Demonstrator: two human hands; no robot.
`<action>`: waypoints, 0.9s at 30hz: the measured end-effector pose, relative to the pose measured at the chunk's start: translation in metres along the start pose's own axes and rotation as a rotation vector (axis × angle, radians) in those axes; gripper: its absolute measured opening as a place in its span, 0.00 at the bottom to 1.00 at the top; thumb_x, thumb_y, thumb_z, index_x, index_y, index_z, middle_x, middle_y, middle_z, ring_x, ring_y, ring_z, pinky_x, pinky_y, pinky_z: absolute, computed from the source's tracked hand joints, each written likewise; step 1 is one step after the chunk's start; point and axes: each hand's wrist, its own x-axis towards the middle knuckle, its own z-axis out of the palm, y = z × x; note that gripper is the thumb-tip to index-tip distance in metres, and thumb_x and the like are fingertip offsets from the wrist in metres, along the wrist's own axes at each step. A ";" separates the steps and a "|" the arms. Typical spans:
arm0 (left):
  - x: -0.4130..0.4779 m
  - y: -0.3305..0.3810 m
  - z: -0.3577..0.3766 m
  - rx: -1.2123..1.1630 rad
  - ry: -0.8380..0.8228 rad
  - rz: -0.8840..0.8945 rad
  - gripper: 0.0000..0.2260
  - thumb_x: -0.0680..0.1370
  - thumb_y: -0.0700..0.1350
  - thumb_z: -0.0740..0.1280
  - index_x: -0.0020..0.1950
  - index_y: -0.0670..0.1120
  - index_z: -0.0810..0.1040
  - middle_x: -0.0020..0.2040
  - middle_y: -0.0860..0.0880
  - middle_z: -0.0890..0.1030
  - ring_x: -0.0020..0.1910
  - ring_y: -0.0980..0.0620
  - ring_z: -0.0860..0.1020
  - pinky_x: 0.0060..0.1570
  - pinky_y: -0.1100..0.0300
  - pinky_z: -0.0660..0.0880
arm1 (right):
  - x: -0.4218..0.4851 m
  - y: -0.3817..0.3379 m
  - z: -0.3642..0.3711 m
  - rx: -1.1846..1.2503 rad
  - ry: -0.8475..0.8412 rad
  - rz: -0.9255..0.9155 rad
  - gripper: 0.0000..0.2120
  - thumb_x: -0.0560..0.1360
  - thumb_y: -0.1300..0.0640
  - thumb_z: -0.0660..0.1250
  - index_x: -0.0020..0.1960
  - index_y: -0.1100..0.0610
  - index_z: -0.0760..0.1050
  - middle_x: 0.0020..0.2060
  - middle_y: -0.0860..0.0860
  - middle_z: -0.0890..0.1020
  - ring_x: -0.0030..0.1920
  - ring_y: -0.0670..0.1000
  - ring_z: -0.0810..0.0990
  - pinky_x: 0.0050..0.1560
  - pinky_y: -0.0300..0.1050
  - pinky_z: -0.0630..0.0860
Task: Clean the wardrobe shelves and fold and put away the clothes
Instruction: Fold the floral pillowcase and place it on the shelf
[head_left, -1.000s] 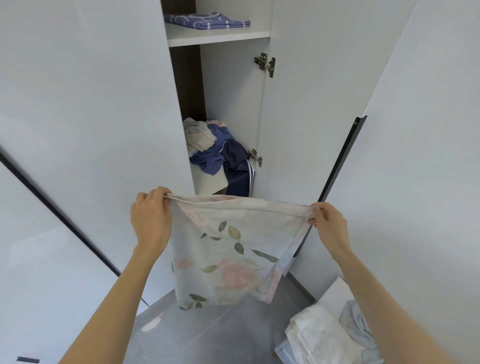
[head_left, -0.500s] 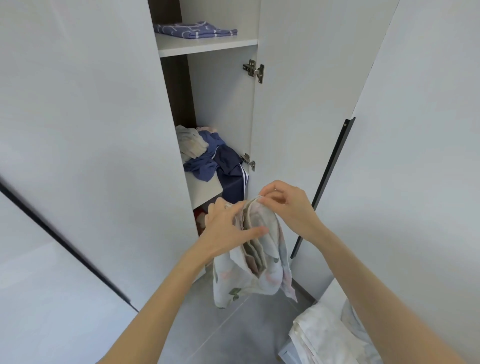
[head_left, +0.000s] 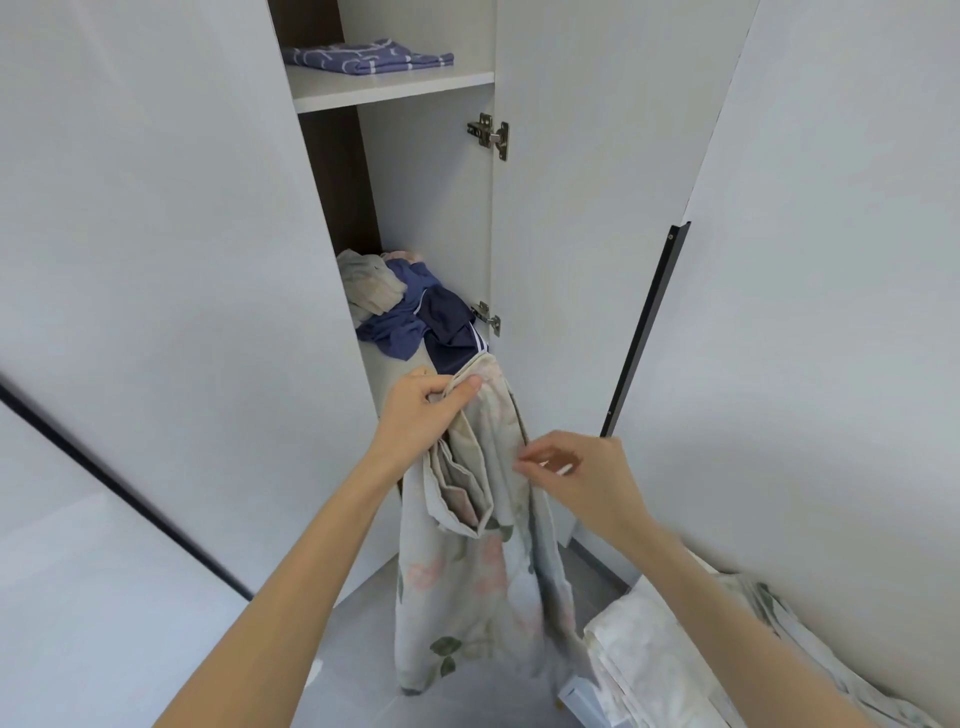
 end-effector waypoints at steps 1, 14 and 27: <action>0.000 0.001 -0.001 -0.010 -0.003 -0.008 0.23 0.77 0.48 0.69 0.26 0.45 0.64 0.25 0.57 0.60 0.34 0.57 0.62 0.36 0.64 0.58 | -0.004 0.007 0.004 0.013 -0.036 0.038 0.07 0.71 0.57 0.75 0.47 0.47 0.84 0.39 0.37 0.84 0.40 0.40 0.84 0.41 0.29 0.75; 0.007 0.018 -0.031 -0.005 0.053 0.012 0.22 0.77 0.49 0.69 0.36 0.30 0.73 0.36 0.45 0.65 0.37 0.53 0.66 0.40 0.63 0.62 | 0.040 0.026 0.037 -0.131 -0.391 0.036 0.11 0.72 0.53 0.73 0.51 0.57 0.82 0.50 0.51 0.81 0.50 0.51 0.76 0.49 0.42 0.72; 0.034 -0.030 -0.059 0.056 0.328 -0.162 0.22 0.78 0.51 0.67 0.30 0.46 0.62 0.33 0.48 0.64 0.33 0.51 0.64 0.35 0.59 0.61 | 0.048 0.035 -0.006 -0.317 -0.761 0.217 0.17 0.75 0.48 0.69 0.60 0.53 0.70 0.39 0.43 0.77 0.38 0.44 0.76 0.38 0.36 0.71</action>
